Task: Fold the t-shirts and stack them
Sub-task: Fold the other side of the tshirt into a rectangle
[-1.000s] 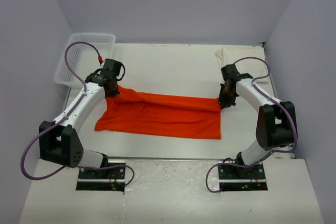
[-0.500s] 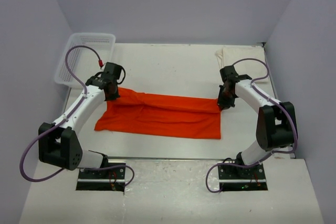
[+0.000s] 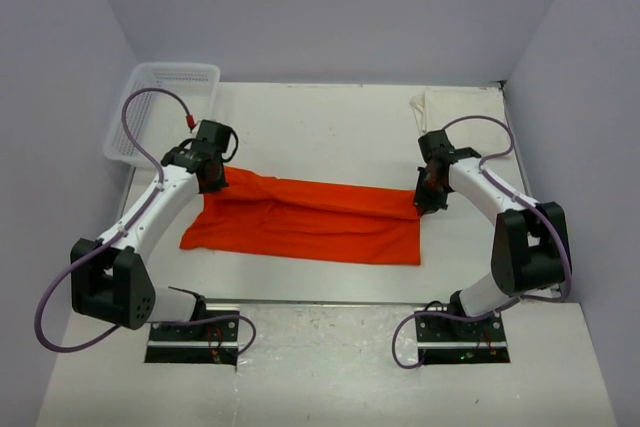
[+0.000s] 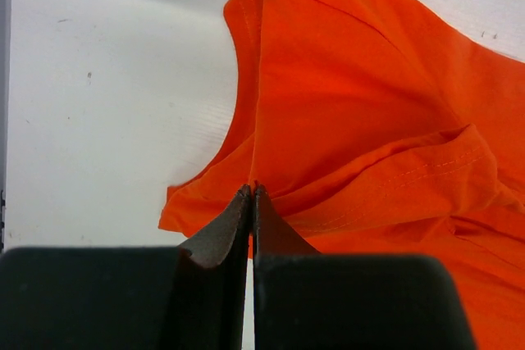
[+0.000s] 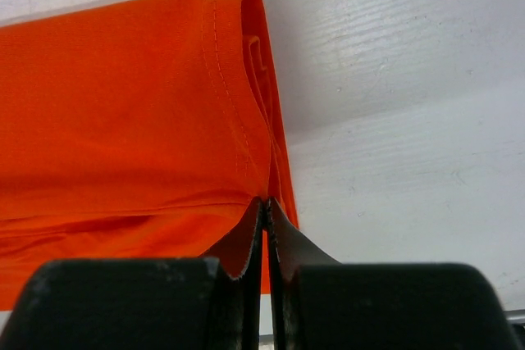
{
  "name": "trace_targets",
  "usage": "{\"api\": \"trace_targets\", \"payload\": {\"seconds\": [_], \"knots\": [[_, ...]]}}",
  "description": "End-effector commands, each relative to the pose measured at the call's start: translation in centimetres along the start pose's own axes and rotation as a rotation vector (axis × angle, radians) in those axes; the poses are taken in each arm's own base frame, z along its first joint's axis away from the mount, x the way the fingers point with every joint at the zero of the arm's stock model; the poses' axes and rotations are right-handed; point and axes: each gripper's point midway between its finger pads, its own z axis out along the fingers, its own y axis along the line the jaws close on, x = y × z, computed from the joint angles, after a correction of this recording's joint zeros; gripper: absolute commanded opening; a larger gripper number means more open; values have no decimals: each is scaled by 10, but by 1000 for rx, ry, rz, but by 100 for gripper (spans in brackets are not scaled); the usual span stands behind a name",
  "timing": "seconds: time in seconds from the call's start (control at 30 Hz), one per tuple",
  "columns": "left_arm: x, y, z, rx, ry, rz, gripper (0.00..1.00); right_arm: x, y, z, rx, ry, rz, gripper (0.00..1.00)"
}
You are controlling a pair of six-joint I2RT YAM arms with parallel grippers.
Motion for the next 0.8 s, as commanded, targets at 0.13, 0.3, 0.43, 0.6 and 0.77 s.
{"api": "trace_targets", "payload": {"seconds": [0.13,0.3,0.43,0.6,0.77], "knots": [[3,3,-6,-1,-23,-41,0,5,-3,-6,-5,-26,27,0],[3,1,-7,5,-23,-42,0,10,-2,-1,-1,-11,37,0],[4,0,-10,4,-21,-46,0,12,-4,-1,8,-19,39,0],[10,0,-9,-6,-8,-38,0,14,-4,-2,7,-13,37,0],[13,2,-10,-16,0,-36,0,18,-2,0,5,-6,41,3]]}}
